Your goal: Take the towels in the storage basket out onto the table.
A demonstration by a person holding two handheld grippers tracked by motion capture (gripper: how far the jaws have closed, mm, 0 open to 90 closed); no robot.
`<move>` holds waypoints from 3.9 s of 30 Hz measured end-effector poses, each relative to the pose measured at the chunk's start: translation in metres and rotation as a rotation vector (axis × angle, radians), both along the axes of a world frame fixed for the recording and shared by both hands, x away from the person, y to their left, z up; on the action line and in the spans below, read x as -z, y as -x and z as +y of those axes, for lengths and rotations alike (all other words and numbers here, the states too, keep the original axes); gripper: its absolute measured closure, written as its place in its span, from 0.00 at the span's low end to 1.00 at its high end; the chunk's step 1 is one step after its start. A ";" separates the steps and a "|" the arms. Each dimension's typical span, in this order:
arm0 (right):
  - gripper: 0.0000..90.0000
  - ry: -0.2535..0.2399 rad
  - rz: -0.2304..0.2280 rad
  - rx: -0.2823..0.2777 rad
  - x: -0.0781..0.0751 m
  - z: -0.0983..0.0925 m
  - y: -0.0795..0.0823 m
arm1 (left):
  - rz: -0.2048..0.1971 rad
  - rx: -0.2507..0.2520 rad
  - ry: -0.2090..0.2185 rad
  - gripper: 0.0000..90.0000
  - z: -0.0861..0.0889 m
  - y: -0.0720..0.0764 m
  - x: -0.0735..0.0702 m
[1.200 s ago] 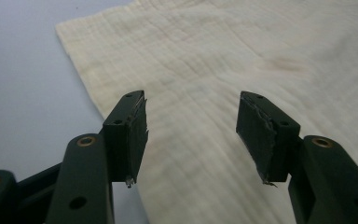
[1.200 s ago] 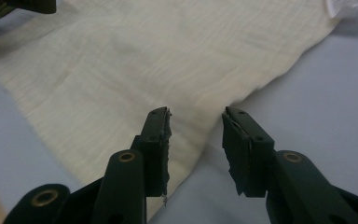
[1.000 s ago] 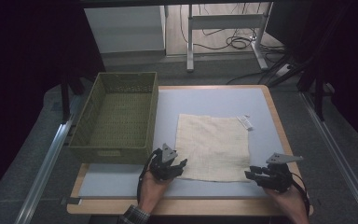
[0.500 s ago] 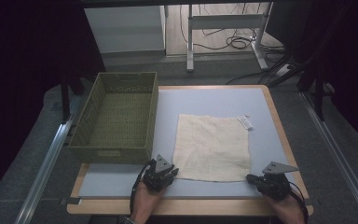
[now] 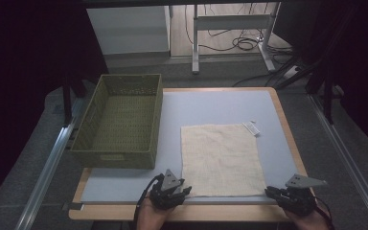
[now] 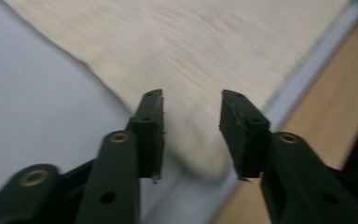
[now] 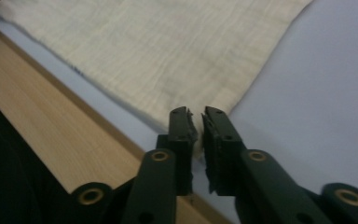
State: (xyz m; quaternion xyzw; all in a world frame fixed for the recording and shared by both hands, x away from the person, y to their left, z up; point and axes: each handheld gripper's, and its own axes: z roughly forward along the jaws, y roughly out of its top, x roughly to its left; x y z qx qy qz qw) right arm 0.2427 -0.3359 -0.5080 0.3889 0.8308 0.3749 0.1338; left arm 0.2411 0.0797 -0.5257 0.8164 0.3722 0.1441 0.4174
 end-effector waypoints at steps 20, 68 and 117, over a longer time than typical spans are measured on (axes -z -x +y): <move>0.60 -0.028 -0.064 0.183 -0.013 0.005 -0.171 | -0.004 -0.154 -0.053 0.51 -0.023 -0.160 -0.013; 0.98 -0.007 -0.117 0.141 -0.037 0.022 -0.205 | -0.089 -0.247 -0.017 0.94 -0.024 -0.181 -0.020; 0.98 -0.023 -0.088 -0.023 -0.018 -0.008 -0.026 | -0.132 0.047 0.076 0.94 0.002 -0.025 -0.011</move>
